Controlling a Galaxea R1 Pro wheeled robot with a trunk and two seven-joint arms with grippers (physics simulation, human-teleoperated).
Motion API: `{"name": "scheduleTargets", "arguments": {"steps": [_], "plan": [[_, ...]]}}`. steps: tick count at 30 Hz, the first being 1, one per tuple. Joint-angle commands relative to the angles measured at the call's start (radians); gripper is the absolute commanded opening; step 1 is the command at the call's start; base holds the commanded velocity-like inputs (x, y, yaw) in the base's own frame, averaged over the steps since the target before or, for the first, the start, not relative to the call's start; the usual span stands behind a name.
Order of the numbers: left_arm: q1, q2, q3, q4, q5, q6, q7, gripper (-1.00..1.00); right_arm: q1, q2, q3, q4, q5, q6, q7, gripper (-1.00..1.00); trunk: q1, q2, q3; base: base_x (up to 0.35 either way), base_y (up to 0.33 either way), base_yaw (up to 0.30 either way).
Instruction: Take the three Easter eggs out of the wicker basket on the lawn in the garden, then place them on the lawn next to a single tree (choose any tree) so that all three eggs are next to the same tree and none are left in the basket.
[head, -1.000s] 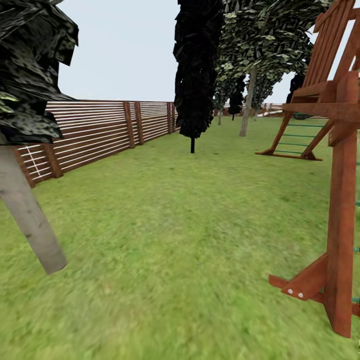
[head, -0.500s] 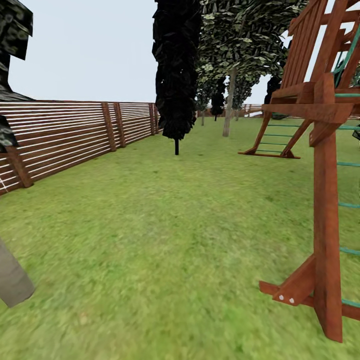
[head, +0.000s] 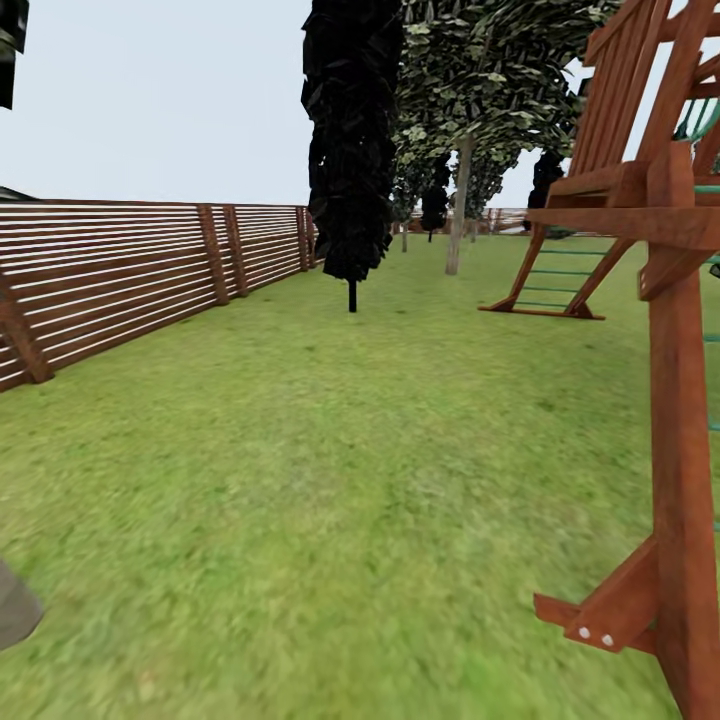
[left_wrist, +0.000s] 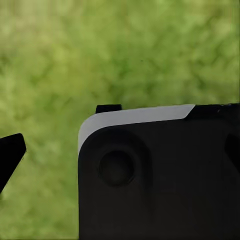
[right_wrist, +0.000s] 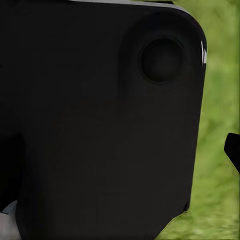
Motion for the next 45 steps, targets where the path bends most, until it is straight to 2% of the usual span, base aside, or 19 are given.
{"name": "scheduleTargets", "arguments": {"steps": [1,33,45], "plan": [[-0.001,0.000,-0.001,0.001,-0.001,-0.003,0.000,1.00,0.000,0.000,-0.001,-0.001,0.000,-0.002,0.000,1.00,0.001,0.000,-0.001,0.338,0.093,0.000],[-0.001,0.000,-0.002,0.001,-0.001,-0.004,0.000,1.00,0.000,0.000,-0.001,-0.001,0.000,-0.003,0.000,1.00,0.001,0.000,-0.001,0.314,0.134,-0.001],[-0.001,0.000,-0.003,0.001,-0.001,-0.004,0.000,1.00,0.000,0.000,-0.001,-0.001,0.000,-0.003,0.000,1.00,0.001,0.000,-0.001,0.322,0.099,-0.205]]}}
